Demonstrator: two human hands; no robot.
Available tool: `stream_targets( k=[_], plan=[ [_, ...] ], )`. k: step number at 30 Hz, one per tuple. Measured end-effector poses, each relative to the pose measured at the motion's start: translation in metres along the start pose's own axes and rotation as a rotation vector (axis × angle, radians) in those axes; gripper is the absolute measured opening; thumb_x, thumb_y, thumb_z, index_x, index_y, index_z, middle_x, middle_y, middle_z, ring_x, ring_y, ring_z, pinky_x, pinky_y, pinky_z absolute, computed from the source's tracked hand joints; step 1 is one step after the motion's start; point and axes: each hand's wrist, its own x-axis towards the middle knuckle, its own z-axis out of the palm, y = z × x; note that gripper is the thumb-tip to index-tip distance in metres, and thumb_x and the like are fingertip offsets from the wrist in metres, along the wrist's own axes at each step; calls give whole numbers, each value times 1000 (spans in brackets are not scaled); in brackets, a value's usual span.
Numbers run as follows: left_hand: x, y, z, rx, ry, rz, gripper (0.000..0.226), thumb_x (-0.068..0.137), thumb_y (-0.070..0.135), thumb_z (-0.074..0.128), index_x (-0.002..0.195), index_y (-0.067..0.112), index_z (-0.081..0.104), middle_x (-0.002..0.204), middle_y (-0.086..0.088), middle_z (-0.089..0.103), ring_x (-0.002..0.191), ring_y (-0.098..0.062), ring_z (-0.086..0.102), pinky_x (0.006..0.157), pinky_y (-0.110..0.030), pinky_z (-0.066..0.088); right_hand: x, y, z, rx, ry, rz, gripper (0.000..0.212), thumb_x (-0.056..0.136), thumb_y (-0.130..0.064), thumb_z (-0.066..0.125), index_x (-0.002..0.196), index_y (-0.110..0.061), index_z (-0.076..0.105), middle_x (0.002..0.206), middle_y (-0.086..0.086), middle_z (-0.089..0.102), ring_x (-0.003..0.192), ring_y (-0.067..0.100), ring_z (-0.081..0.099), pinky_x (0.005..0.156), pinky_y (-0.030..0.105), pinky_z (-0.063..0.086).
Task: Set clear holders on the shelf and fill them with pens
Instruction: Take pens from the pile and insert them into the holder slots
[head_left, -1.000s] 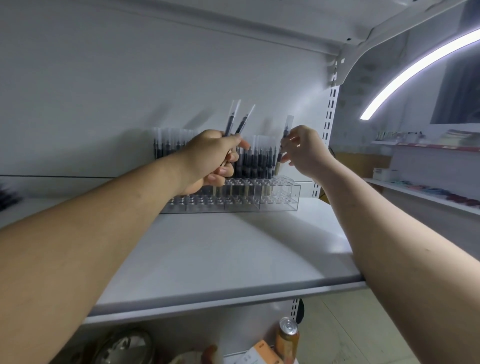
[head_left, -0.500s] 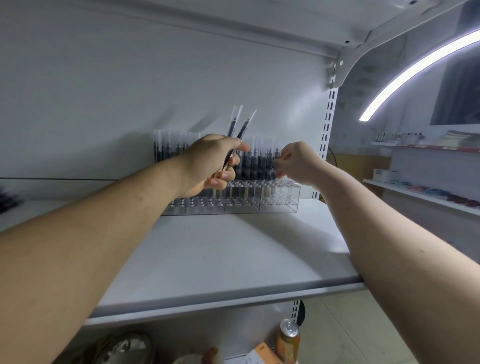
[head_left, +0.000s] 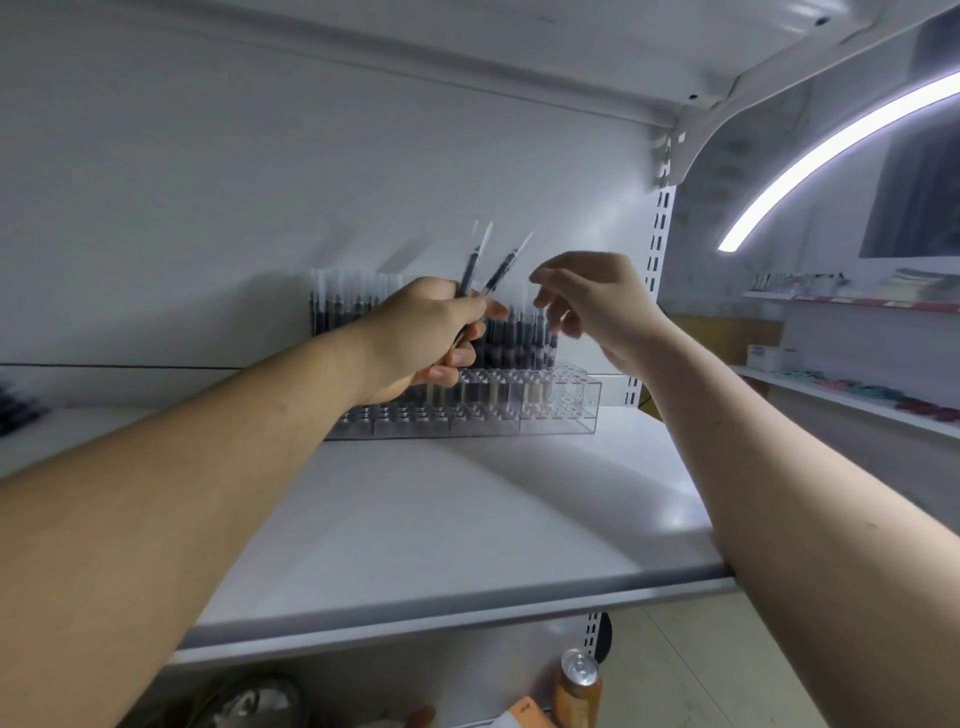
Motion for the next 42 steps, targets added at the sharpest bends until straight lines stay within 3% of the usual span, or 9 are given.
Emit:
stream_targets(
  k=[5,13,17,19,21,25,28,33,42],
  plan=[
    [-1,1,3,54,30,44,23,111,19,47,115,3,63,85,-4,50,56,-10,41,45,-23,31,-9,-5,16,119,-315,84,16,95,-19,74,104,-6,77,94,13,74,66,20,59,58,31,44],
    [-4,4,6,87,22,87,26,111,27,49,112,7,65,87,-6,72,63,-16,55,46,-24,37,-3,-5,16,278,-240,31,15,98,-18,72,98,-3,72,95,19,70,83,27,63,64,29,44],
    [-1,3,2,113,78,97,29,112,24,46,117,6,67,93,-5,77,62,-15,59,44,-24,36,5,-7,8,439,-1,32,11,102,-10,64,99,-1,70,87,11,74,78,24,70,60,27,46],
    [-1,2,0,218,104,115,28,112,27,45,115,13,70,94,-2,76,63,-15,60,44,-22,38,8,-5,-2,311,176,-17,10,103,-10,62,98,-5,69,83,7,75,68,19,70,56,25,45],
    [-1,1,-1,288,122,136,29,113,27,44,112,15,70,95,-2,75,61,-13,58,43,-21,39,10,3,-11,-73,286,-67,11,104,-16,61,102,-9,69,79,2,74,57,4,67,53,18,43],
    [-3,2,1,300,163,163,31,113,24,43,108,10,70,96,-10,72,54,-13,53,43,-18,39,8,18,-19,-422,268,25,18,105,-25,59,113,-12,68,77,-1,73,43,-7,56,49,23,36],
    [-3,3,0,323,183,183,31,113,22,43,109,9,70,94,-12,71,50,-9,50,45,-18,41,7,20,-19,-455,204,56,19,106,-24,58,112,-9,67,83,3,74,45,-1,59,46,23,36],
    [-2,2,-2,388,183,220,32,113,24,42,109,11,71,85,-7,70,42,2,48,45,-14,38,6,20,-11,-449,146,67,14,105,-22,58,105,-11,67,81,9,77,81,40,74,59,32,46],
    [-3,1,-5,521,217,264,27,112,28,45,106,20,71,70,1,51,43,1,41,48,-15,37,5,18,-12,-479,82,56,12,104,-20,61,96,-14,66,82,11,77,85,48,73,59,44,53]
  ],
)
